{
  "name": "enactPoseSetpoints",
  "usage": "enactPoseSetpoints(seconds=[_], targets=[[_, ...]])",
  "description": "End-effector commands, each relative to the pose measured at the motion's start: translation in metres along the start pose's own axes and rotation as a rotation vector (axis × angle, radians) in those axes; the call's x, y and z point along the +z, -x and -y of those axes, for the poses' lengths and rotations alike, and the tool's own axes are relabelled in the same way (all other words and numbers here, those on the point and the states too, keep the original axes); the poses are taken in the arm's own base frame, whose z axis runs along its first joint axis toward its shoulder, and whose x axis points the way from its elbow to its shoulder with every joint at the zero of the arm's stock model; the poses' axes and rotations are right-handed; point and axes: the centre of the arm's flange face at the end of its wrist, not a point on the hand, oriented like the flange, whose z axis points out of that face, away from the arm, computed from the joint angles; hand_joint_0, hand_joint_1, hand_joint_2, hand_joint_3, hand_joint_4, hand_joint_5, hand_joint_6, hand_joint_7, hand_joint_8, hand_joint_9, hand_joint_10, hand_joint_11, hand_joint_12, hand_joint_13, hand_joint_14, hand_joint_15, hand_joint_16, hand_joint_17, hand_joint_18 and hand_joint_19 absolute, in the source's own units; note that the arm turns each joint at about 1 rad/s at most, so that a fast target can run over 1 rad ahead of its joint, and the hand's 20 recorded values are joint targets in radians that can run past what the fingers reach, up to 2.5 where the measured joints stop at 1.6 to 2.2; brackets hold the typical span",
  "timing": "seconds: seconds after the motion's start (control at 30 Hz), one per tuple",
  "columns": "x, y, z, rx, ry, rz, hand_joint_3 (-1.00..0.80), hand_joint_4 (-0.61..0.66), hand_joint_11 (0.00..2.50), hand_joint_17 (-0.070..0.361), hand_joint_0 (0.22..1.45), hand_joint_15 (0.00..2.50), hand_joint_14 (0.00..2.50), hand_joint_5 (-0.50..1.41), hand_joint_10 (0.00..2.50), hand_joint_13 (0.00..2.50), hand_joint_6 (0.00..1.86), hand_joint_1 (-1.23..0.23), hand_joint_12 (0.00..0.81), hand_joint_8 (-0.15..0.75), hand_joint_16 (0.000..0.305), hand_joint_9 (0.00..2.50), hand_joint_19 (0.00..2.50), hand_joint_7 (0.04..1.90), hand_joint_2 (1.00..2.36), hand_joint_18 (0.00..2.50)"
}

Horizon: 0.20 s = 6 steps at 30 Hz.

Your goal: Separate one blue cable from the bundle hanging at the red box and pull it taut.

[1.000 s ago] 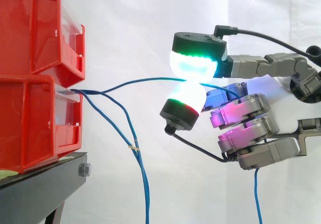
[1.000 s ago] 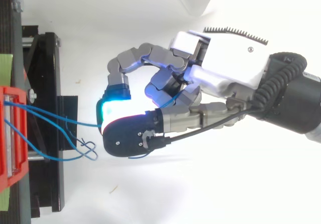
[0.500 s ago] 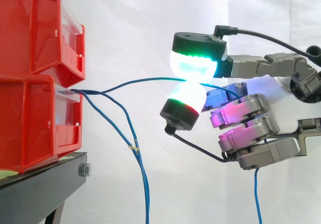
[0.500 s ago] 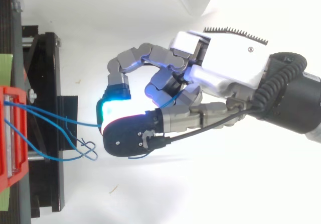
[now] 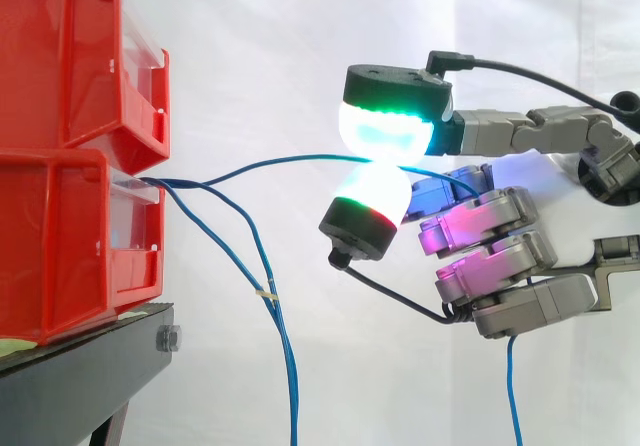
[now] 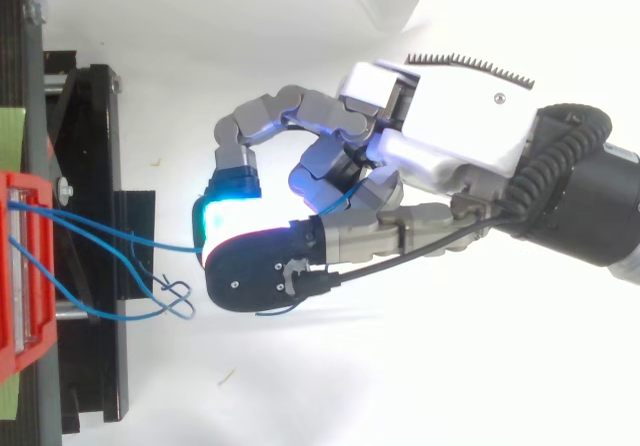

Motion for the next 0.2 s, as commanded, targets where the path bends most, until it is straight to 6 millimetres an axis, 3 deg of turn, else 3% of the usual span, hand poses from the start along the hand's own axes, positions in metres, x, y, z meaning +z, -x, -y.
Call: enactPoseSetpoints(seconds=[0.0, 0.17], targets=[[0.0000, 0.0008, -0.0006, 0.000, 0.000, 0.001, 0.15, -0.18, 1.92, 0.109, 0.69, 1.98, 2.50, -0.14, 2.50, 1.14, 0.92, -0.77, 0.374, 0.254, 0.048, 1.19, 2.13, 1.47, 1.02, 1.71], [-0.0003, -0.0003, -0.0006, 0.000, 0.000, -0.001, 0.15, -0.18, 1.92, 0.109, 0.69, 2.00, 2.50, -0.14, 2.50, 1.14, 0.92, -0.77, 0.383, 0.257, 0.049, 1.20, 2.13, 1.47, 1.02, 1.71]])
